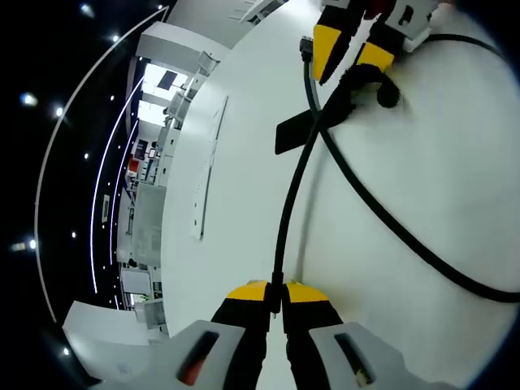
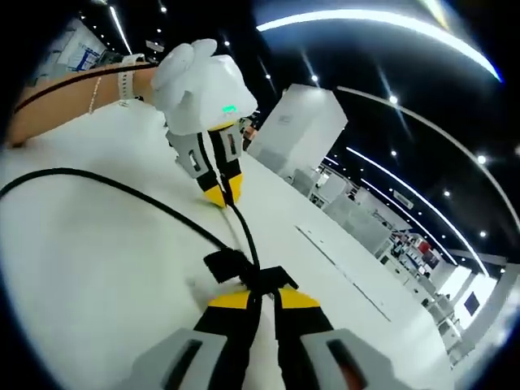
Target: Find the charging cable on the desk, coil it up and secure with Velcro.
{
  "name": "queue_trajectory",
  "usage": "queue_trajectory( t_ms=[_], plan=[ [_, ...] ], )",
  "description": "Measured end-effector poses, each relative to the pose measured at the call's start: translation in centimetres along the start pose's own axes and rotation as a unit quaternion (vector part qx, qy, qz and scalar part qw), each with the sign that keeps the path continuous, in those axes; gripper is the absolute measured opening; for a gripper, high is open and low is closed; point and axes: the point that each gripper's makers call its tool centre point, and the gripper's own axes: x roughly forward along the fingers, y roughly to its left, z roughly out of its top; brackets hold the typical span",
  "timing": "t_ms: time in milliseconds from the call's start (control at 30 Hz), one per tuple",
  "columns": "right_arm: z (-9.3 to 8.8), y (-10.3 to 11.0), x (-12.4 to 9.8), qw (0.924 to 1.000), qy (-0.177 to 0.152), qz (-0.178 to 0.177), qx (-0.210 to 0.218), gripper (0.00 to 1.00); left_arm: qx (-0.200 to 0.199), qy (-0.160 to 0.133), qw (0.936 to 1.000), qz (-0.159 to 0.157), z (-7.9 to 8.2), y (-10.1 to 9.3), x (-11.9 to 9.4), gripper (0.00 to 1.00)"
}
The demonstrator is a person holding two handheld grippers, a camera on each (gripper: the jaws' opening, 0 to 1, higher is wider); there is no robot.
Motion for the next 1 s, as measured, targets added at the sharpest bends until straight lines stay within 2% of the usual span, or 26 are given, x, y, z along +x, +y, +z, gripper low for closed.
queue_trajectory(
  t_ms=[100, 167, 233, 467, 600, 767, 800, 900, 1000],
  plan=[
    [0.8, 0.2, -0.4, 0.9995, -0.027, 0.005, 0.016, 0.15, -0.002, -0.003, 1.0, 0.0, 0.0, 0.0, -0.1, 0.07],
    [2.1, 0.6, -0.6, 0.9973, -0.063, 0.017, 0.034, 0.17, 0.0, -0.002, 1.0, -0.001, 0.0, -0.1, -0.1, 0.07],
    [2.4, 0.9, -0.7, 0.9973, -0.063, 0.022, 0.029, 0.18, 0.0, -0.001, 1.0, -0.001, 0.0, -0.1, -0.1, 0.07],
    [3.3, 0.2, -0.9, 0.9973, -0.073, -0.006, -0.009, 0.12, 0.0, -0.002, 1.0, 0.0, 0.0, -0.2, -0.2, 0.07],
    [4.4, -0.2, -1.5, 0.9951, -0.098, -0.01, 0.005, 0.08, 0.0, -0.002, 1.0, 0.0, 0.0, -0.3, -0.2, 0.07],
    [4.1, -0.1, -1.2, 0.9958, -0.09, -0.009, -0.009, 0.04, 0.007, 0.002, 1.0, 0.0, 0.0, -0.3, -0.2, 0.07],
    [4.3, 0.0, -1.3, 0.9953, -0.097, -0.004, -0.002, 0.04, 0.011, 0.004, 0.9999, 0.0, 0.0, -0.3, -0.2, 0.07],
    [4.3, -0.7, -1.4, 0.9904, -0.1, 0.011, 0.095, 0.03, 0.01, 0.005, 0.9999, 0.0, 0.0, -0.2, -0.2, 0.07],
    [4.1, -1.9, -1.3, 0.9867, -0.107, 0.007, 0.122, 0.03, 0.015, 0.006, 0.9999, 0.0, 0.1, -0.2, -0.2, 0.07]
  ],
)
